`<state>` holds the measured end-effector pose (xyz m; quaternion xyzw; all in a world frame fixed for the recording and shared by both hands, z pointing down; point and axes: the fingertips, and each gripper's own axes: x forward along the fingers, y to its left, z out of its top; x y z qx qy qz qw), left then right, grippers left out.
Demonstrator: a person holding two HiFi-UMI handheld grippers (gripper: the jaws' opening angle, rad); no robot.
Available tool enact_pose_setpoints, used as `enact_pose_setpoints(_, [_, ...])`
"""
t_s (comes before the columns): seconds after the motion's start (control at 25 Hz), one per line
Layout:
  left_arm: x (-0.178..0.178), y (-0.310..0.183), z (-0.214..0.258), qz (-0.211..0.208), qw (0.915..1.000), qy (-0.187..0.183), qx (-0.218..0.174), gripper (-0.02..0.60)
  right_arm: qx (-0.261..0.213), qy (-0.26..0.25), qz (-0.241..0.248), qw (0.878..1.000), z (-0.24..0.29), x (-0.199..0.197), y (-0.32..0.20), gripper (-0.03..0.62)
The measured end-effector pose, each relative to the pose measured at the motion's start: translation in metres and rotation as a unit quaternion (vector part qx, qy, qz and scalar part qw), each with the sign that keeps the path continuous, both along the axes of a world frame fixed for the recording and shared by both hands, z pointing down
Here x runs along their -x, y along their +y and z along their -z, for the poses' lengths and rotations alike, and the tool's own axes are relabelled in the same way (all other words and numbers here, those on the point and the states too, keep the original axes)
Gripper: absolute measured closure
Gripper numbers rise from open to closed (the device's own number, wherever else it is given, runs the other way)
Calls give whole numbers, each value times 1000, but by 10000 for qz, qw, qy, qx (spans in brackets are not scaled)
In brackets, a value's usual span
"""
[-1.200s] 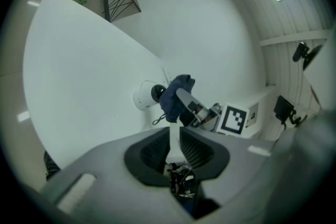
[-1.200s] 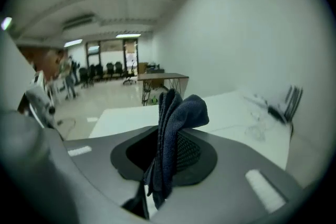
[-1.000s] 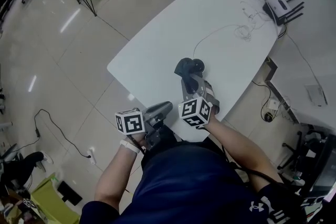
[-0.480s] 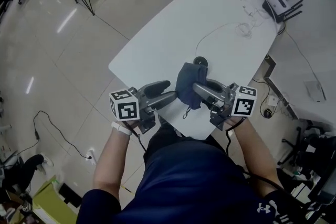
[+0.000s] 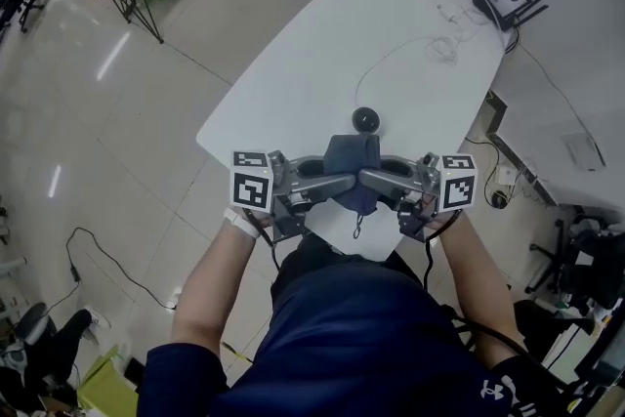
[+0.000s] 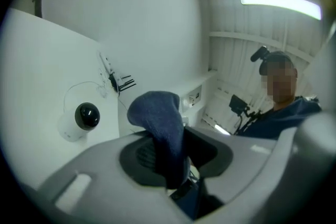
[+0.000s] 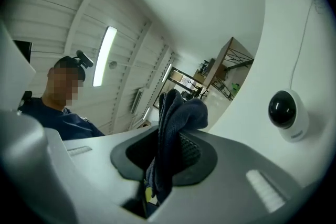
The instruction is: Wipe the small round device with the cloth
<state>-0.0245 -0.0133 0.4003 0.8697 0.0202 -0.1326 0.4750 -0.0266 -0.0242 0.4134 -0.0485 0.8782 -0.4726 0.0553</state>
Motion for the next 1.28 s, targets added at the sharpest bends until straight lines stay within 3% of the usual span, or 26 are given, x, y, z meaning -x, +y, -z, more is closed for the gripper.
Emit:
enact_pose_setpoints(0.08, [5, -4, -8, 199, 9997, -128, 33, 516, 61, 120, -286, 9995, -9, -1, -4, 512])
enact_pose_setpoints(0.2, [26, -34, -42, 824, 9942, -638, 248, 517, 221, 385, -1078, 9932, -24, -20, -18, 448])
enact_pose_setpoints(0.28, [44, -67, -84, 1197, 9809, -1516, 242, 518, 344, 571, -1729, 9827, -32, -42, -28, 452])
enact_pose_setpoints(0.32, [49, -83, -103, 1212, 9701, -2104, 47, 518, 380, 662, -2002, 9768, -35, -54, -31, 464])
enact_pose_setpoints(0.44, [32, -124, -134, 491, 9279, -3551, -1027, 518, 427, 837, -2532, 9628, -38, -84, -29, 484])
enact_pose_setpoints(0.56, [-7, -145, -149, -962, 8866, -4103, -1906, 518, 347, 874, -2857, 9537, -32, -99, -23, 486])
enact_pose_setpoints(0.68, [-23, -155, -168, -1968, 8483, -4490, -2000, 517, 231, 932, -3082, 9465, -25, -102, -12, 490])
enact_pose_setpoints(0.76, [-25, -155, -184, -2296, 8364, -4645, -1785, 517, 198, 1011, -3166, 9430, -21, -106, -5, 491])
enact_pose_setpoints(0.84, [-27, -151, -196, -2508, 8343, -4653, -1566, 517, 182, 1050, -3278, 9387, -17, -115, 0, 494])
enact_pose_setpoints(0.92, [-29, -146, -202, -2596, 8398, -4555, -1406, 517, 182, 1030, -3420, 9339, -15, -124, 2, 499])
enact_pose_setpoints(1.08, [-31, -146, -186, -2344, 8703, -4159, -1208, 515, 231, 1005, -3561, 9287, -18, -131, 3, 503])
enact_pose_setpoints(1.16, [-27, -145, -163, -1926, 8866, -3962, -1410, 515, 261, 992, -3551, 9292, -21, -129, 3, 503])
enact_pose_setpoints(1.2, [-23, -144, -149, -1600, 8892, -3951, -1665, 515, 280, 992, -3542, 9295, -23, -128, 3, 503])
enact_pose_setpoints(1.24, [-20, -143, -136, -1202, 8856, -4019, -1995, 515, 303, 1002, -3536, 9295, -25, -127, 2, 503])
enact_pose_setpoints(1.28, [-16, -141, -126, -768, 8761, -4146, -2338, 515, 330, 1019, -3531, 9294, -28, -127, 1, 503])
